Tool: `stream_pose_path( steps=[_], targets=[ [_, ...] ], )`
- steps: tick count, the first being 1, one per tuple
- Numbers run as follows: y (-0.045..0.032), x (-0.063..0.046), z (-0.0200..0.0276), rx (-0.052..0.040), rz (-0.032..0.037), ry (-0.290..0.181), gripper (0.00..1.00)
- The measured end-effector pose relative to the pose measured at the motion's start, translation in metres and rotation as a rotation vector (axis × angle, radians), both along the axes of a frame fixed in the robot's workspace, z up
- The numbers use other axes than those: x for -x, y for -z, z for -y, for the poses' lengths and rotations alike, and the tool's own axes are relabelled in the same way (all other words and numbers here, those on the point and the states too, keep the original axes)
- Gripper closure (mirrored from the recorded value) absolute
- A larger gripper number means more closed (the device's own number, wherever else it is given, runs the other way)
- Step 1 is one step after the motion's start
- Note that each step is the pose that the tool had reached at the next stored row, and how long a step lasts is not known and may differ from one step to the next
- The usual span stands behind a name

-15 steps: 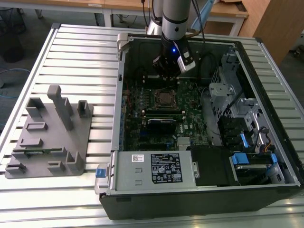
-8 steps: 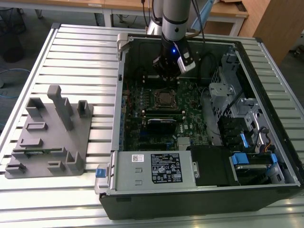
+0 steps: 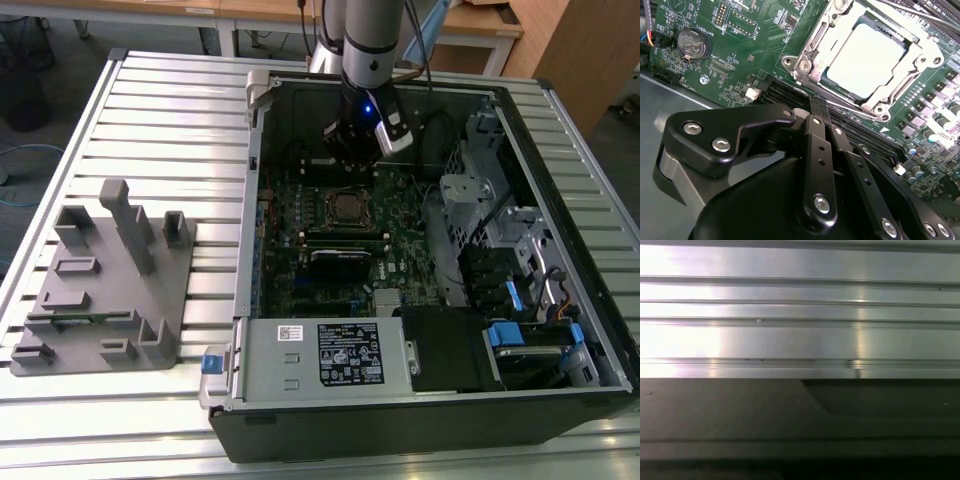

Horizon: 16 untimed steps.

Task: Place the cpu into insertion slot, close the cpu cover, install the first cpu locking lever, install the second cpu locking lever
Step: 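Install the first cpu locking lever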

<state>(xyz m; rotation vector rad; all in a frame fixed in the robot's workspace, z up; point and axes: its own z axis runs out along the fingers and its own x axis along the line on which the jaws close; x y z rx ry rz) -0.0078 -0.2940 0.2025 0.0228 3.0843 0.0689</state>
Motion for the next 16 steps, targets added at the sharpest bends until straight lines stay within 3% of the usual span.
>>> stream_pose_path(
  steps=[7,16],
  targets=[
    [0.0029,0.0001,-0.0047,0.0027,-0.0006,0.0,0.89],
    [0.0027,0.0001,-0.005,0.0029,-0.0002,0.0,0.89]
  ],
)
